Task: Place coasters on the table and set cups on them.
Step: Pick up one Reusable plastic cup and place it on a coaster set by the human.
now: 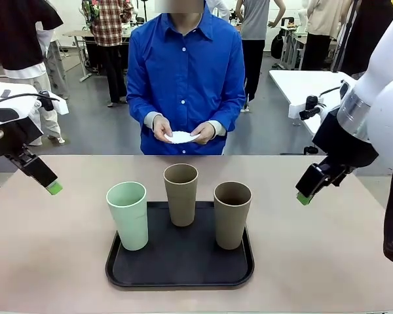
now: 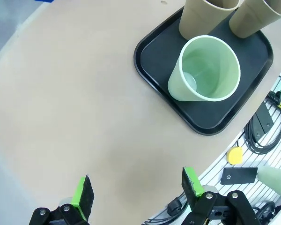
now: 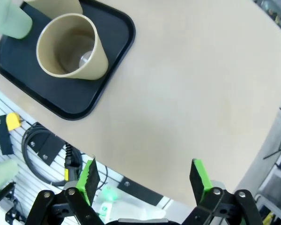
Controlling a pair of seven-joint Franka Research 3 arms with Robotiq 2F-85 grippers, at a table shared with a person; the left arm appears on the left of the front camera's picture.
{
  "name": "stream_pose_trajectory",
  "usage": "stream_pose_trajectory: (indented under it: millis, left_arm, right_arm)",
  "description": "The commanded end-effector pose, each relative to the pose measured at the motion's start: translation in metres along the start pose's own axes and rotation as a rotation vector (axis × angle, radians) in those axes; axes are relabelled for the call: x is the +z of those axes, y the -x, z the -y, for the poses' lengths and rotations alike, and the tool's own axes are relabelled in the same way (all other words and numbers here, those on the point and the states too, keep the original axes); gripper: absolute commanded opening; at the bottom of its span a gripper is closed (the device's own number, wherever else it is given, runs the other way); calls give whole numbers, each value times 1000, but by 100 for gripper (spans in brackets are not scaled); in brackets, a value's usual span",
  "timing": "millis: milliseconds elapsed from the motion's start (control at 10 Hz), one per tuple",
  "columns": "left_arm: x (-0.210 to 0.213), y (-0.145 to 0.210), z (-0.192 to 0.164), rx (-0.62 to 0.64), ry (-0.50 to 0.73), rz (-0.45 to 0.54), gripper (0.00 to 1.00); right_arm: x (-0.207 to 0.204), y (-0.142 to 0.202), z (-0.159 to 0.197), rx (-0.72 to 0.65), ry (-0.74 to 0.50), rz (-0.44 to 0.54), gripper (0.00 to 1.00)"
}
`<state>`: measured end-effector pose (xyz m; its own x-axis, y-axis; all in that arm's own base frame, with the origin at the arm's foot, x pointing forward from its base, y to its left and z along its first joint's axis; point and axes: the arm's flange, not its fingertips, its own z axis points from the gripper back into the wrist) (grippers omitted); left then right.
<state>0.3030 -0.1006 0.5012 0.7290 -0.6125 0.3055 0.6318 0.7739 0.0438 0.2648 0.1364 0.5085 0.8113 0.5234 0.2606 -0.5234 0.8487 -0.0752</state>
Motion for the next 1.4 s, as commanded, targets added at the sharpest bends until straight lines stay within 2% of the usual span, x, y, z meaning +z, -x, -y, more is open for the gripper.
stream_pose_trajectory:
  millis: [0, 300, 400, 700, 900, 1000, 1100, 1300]
  left_arm:
    - [-2, -5, 0, -23, -1, 17, 100]
    - [-1, -2, 1, -9, -4, 3, 100]
    - [2, -2, -18, 29, 197, 64, 100]
    - [4, 27, -67, 75, 736, 323, 100]
    - [-15, 57, -109, 161, 1087, 429, 100]
    - [-26, 68, -133, 221, 1167, 420, 100]
    - [-31, 84, -154, 289, 1211, 401, 100]
    - [-27, 107, -174, 401, 1183, 418, 100]
  right_arm:
    - [-1, -7, 1, 2, 9, 32, 100]
    - [1, -2, 1, -2, 4, 16, 100]
    - [3, 7, 30, -132, -293, 102, 100]
    - [-23, 65, 104, -381, -859, 233, 100]
    - [-56, 94, 149, -517, -1042, 229, 100]
    - [-71, 104, 167, -572, -1090, 206, 100]
    - [-82, 118, 183, -621, -1136, 195, 100]
    - [-90, 143, 210, -670, -1165, 240, 100]
